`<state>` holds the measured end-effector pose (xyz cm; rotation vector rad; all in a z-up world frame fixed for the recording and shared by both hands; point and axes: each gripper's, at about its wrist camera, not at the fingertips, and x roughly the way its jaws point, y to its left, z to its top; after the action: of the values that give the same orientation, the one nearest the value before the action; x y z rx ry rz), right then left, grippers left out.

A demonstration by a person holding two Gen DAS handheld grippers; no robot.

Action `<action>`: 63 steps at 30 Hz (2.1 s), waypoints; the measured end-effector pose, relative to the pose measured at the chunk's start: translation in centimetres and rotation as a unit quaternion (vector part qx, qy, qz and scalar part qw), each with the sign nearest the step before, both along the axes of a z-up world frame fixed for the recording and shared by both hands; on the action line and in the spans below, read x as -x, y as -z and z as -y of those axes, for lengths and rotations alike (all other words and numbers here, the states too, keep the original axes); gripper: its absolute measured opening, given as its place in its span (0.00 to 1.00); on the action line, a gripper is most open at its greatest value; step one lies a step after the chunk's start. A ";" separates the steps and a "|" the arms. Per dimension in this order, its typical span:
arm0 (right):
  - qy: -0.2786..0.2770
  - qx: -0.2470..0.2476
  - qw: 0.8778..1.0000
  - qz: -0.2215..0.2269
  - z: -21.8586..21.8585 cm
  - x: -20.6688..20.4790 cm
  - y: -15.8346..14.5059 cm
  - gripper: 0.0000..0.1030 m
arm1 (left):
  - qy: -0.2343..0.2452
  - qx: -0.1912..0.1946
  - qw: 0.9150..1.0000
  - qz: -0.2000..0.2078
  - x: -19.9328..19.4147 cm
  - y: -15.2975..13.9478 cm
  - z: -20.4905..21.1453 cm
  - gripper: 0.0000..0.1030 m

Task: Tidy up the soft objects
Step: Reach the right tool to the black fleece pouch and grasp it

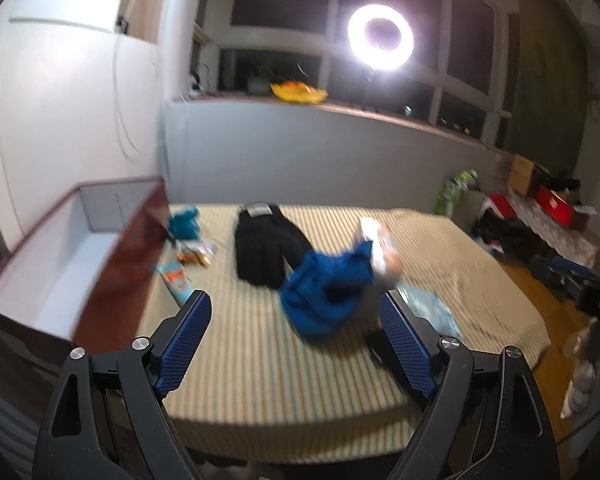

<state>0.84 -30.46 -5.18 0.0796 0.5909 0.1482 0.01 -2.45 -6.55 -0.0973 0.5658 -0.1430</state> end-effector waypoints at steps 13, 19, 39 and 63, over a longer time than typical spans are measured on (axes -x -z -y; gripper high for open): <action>-0.089 -0.059 0.984 -0.145 0.7 -2.1 6.6 1.00 | 0.087 0.052 0.990 -0.101 -0.1 4.8 3.9 0.84; -0.117 -0.084 0.971 -0.189 0.3 -3.7 8.5 0.98 | 0.129 0.083 0.978 -0.144 -0.7 5.9 5.7 0.84; -0.169 -0.105 0.941 -0.273 -2.9 -6.6 11.5 0.74 | 0.177 0.115 0.949 -0.233 -3.4 8.7 9.2 0.81; -0.181 -0.142 0.928 -0.292 -5.7 -6.7 11.1 0.61 | 0.223 0.121 0.943 -0.216 -2.3 7.4 10.3 0.45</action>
<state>7.53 -24.74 -16.30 0.3027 1.1768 0.5828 2.31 -12.79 -13.96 -0.2424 1.0036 -0.6447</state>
